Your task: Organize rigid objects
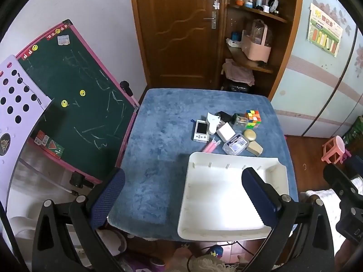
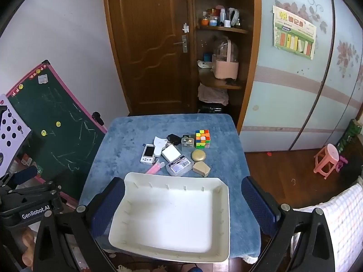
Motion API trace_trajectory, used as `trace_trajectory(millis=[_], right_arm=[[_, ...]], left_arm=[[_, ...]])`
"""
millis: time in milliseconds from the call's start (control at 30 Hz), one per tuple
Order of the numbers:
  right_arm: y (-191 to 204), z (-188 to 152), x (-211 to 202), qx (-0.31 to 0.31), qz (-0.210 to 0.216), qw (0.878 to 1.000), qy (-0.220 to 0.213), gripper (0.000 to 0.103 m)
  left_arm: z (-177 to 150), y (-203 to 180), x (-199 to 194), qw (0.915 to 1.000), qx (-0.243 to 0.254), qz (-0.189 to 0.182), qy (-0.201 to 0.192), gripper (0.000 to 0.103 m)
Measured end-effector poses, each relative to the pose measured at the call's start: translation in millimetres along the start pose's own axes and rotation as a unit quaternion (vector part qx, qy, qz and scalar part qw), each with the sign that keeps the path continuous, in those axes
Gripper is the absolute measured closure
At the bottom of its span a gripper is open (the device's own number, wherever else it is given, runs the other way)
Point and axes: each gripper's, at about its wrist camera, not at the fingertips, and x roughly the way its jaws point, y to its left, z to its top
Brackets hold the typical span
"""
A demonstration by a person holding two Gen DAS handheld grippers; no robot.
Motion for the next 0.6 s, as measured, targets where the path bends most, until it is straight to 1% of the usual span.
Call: trace_trajectory(millis=[300,600], right_arm=[[-1,0,0,-0.002,0.001,1.0,0.001,0.0],[-6,-4,-3,-0.007,0.002,1.0,-0.003,0.0]], left_arm=[[4,3,-6,1.0,0.0,-0.002,0.002,0.001],[6,3,-13,0.9999,-0.008,0.006,-0.004,0.001]])
